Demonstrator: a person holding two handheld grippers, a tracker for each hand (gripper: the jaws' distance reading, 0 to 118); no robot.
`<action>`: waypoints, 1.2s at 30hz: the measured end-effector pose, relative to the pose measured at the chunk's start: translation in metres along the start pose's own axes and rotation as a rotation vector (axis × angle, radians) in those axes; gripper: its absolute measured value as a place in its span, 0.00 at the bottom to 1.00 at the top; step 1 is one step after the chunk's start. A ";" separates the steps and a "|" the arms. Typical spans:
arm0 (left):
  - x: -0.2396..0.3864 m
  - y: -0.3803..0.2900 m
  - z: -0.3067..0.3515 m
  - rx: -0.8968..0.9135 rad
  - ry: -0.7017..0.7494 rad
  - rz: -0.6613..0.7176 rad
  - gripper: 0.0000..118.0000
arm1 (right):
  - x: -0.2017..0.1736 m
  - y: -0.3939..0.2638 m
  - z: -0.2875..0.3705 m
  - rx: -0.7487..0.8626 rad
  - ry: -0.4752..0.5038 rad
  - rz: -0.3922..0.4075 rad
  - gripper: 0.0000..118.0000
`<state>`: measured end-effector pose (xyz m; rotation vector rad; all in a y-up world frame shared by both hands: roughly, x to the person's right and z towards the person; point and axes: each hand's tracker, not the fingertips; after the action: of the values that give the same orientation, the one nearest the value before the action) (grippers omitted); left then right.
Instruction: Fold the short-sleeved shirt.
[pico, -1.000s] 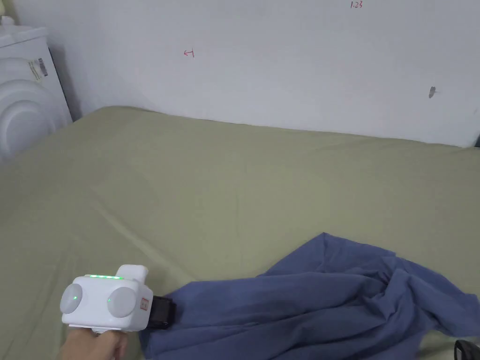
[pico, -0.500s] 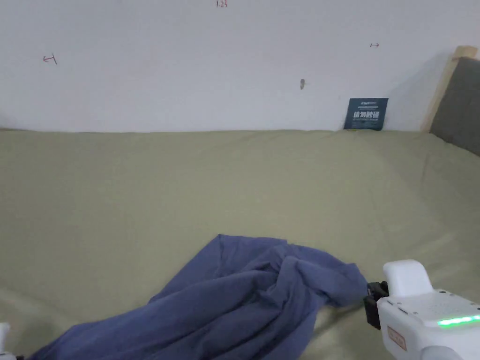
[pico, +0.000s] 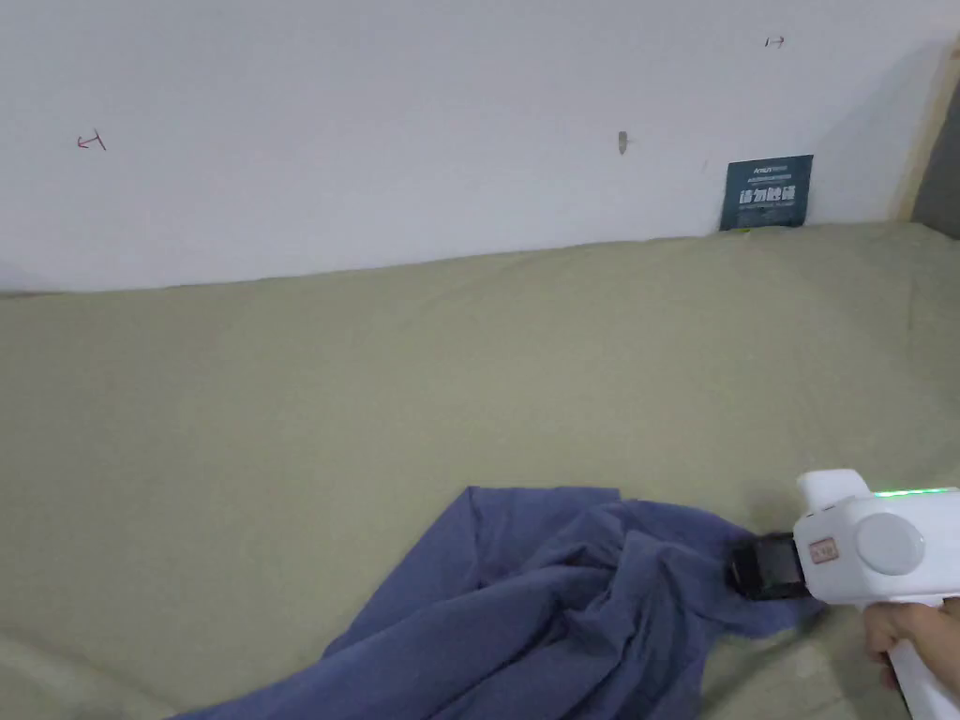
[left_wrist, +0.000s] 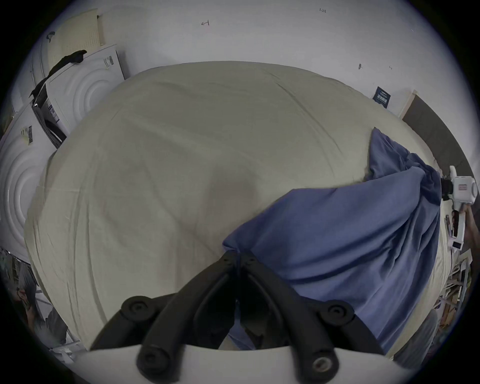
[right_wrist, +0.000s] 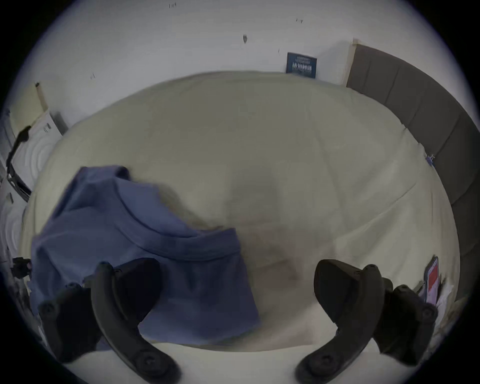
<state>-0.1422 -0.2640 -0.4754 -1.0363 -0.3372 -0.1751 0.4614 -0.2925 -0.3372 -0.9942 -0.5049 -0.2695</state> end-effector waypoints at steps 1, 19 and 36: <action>0.000 0.000 0.000 0.001 0.000 0.001 0.00 | -0.001 -0.003 -0.004 -0.018 -0.011 0.019 0.99; -0.035 0.041 0.153 0.276 0.020 0.053 0.00 | 0.022 0.005 0.236 0.348 0.130 0.007 0.03; -0.034 0.149 0.326 0.554 0.057 0.059 0.00 | 0.030 0.055 0.421 0.641 0.080 0.011 0.03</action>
<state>-0.1914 0.0924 -0.4567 -0.4921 -0.2805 -0.0516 0.3932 0.0949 -0.1747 -0.3605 -0.4691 -0.1210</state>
